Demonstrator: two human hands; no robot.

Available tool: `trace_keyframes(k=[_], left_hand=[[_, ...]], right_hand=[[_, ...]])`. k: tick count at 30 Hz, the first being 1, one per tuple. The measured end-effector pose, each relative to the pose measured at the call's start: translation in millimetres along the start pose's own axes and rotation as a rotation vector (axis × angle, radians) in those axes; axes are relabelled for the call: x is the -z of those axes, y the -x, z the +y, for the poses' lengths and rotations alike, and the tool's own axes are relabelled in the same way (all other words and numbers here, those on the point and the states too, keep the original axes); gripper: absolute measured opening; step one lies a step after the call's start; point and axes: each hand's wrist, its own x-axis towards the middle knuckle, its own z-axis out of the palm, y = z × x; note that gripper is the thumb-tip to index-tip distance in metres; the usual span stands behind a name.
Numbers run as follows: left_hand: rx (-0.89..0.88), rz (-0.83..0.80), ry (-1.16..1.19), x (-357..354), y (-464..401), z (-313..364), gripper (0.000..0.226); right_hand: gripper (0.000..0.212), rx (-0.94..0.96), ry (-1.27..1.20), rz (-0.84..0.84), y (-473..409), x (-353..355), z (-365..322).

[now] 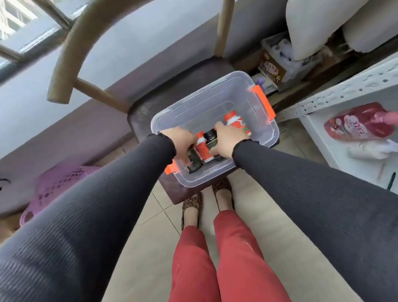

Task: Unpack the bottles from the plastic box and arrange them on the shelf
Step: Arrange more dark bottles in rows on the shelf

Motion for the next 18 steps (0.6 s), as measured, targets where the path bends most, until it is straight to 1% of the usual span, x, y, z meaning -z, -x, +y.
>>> trace_keyframes(k=[2, 5, 7, 9, 11, 14, 16, 18], left_hand=[[-0.002, 0.002, 0.032, 4.5, 4.3, 1.6, 0.047], [0.019, 0.087, 0.157, 24.8, 27.6, 6.1, 0.051], [0.029, 0.172, 0.32, 51.1, 52.5, 12.9, 0.049], [-0.006, 0.285, 0.493, 84.4, 78.5, 29.7, 0.045], [-0.094, 0.395, 0.604, 118.8, 101.8, 58.9, 0.043], [-0.3, 0.511, 0.667, 168.0, 130.3, 123.1, 0.041], [-0.416, 0.542, 0.701, 196.6, 150.1, 179.6, 0.046], [-0.54, 0.533, 0.743, 219.4, 171.5, 244.8, 0.05]], right_hand=[[0.055, -0.009, -0.062, 0.021, 10.4, 6.2, 1.0], [0.055, 0.016, -0.217, 0.125, 44.5, 27.3, 8.9], [0.058, 0.024, -0.381, 0.235, 78.3, 47.1, 17.3], [0.06, 0.025, -0.55, 0.361, 120.4, 69.9, 28.1], [0.058, 0.018, -0.708, 0.468, 167.0, 91.0, 41.9], [0.054, -0.018, -0.899, 0.667, 239.6, 117.4, 72.2], [0.053, -0.07, -0.983, 0.802, 290.2, 130.5, 98.2], [0.051, -0.121, -1.094, 0.908, 347.3, 137.7, 127.4]])
